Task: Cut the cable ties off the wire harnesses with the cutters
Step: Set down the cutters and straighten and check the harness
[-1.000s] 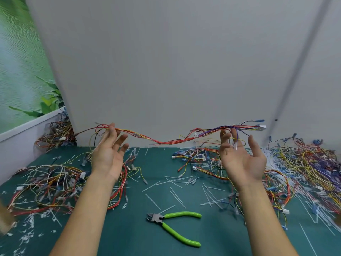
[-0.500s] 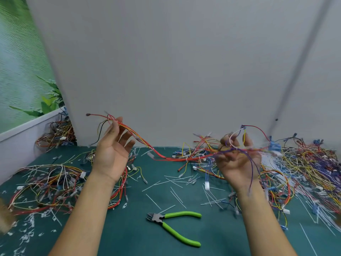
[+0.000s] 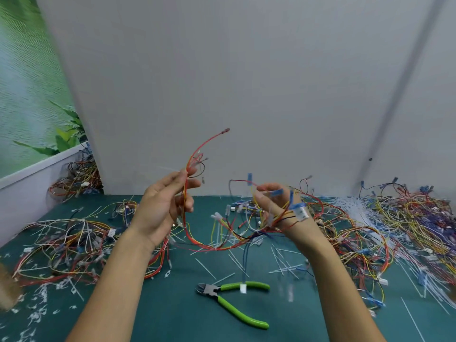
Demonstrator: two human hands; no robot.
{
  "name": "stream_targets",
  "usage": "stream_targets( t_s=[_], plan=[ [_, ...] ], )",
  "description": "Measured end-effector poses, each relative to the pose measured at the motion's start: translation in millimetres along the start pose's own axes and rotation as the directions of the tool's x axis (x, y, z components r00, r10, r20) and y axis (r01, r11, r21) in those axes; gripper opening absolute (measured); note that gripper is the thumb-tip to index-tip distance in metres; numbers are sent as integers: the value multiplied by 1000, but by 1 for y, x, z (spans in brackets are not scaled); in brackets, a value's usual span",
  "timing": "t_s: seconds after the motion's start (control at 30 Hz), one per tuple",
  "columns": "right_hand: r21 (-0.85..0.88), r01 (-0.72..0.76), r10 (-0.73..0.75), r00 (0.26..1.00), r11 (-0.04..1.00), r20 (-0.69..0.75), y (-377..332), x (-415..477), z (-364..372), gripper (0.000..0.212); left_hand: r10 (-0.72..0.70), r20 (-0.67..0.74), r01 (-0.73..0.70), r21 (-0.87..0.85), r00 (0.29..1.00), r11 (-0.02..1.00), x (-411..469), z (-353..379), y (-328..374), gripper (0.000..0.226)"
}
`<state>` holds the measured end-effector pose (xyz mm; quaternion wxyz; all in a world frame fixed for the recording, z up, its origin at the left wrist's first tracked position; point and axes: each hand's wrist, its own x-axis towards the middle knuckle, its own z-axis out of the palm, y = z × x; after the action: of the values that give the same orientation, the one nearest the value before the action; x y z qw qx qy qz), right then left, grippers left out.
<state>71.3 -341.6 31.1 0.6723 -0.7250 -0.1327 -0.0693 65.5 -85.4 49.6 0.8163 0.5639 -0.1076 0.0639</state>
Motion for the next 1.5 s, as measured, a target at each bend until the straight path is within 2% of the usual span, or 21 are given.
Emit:
stream_targets(
  t_s=[0.1,0.17,0.3,0.37,0.47,0.53,0.6,0.67,0.7,0.77,0.83,0.87,0.93,0.97,1.0,1.1,1.17,1.23,1.37,1.43,1.5],
  plan=[
    [-160,-52,45,998,986,-45,14,-3,0,24,62,-47,-64,-36,997,997,2,-10,5,26],
    [-244,-146,139,989,959,-46,24,0,4,34,100,-82,-106,-67,992,992,3,-17,9,27],
    [-559,-292,317,947,776,-55,40,1,18,55,136,-122,-152,-129,983,980,4,-20,12,27],
    [-544,-373,378,919,751,-110,43,2,24,60,155,-128,-175,-166,980,971,4,-18,12,23],
    [-590,-382,323,923,712,-208,50,6,21,64,194,-151,-221,-187,969,957,6,-16,11,21],
    [-630,-365,289,931,685,-224,54,8,12,58,206,-170,-243,-233,964,942,7,-16,11,21],
    [-503,-358,338,931,787,-134,55,9,0,40,213,-184,-258,-273,960,927,8,-18,13,26],
    [-216,-404,412,911,889,-9,57,10,-12,28,231,-195,-281,-290,953,915,10,-21,14,33],
    [-22,-460,460,887,888,48,59,9,-17,27,246,-203,-298,-295,948,908,11,-23,14,34],
    [256,-565,547,825,785,144,64,11,-24,27,283,-247,-348,-280,927,895,12,-29,13,33],
    [278,-596,586,800,753,130,72,12,-28,25,339,-345,-415,-176,875,893,15,-32,8,25],
    [187,-584,585,809,790,57,76,12,-28,22,367,-402,-437,-95,839,894,17,-33,5,18],
    [-188,-488,453,869,852,-200,82,12,-29,18,444,-491,-466,84,750,881,21,-32,-1,22],
    [-377,-423,321,897,824,-305,85,14,-30,31,495,-499,-470,187,711,863,22,-32,-3,26],
    [-483,-382,219,907,788,-360,88,16,-32,44,559,-475,-467,307,680,829,22,-32,-6,25],
    [-462,-344,188,917,818,-351,82,17,-33,60,697,-304,-380,663,650,644,19,-30,-13,23],
    [-474,-366,243,922,801,-301,78,17,-36,68,716,-244,-307,779,654,547,15,-29,-16,27],
    [-472,-354,239,928,807,-286,72,16,-40,68,712,-193,-276,828,675,487,13,-25,-18,26],
    [-457,-192,11,929,869,-370,48,12,-38,57,703,-91,-276,878,705,391,9,-11,-23,21],
    [-340,-124,24,959,932,-283,31,7,-29,45,706,-2,-309,899,708,312,7,-1,-28,20],
    [-156,-94,83,994,983,-78,16,2,-13,31,691,83,-356,897,718,262,5,12,-36,19]
  ],
)
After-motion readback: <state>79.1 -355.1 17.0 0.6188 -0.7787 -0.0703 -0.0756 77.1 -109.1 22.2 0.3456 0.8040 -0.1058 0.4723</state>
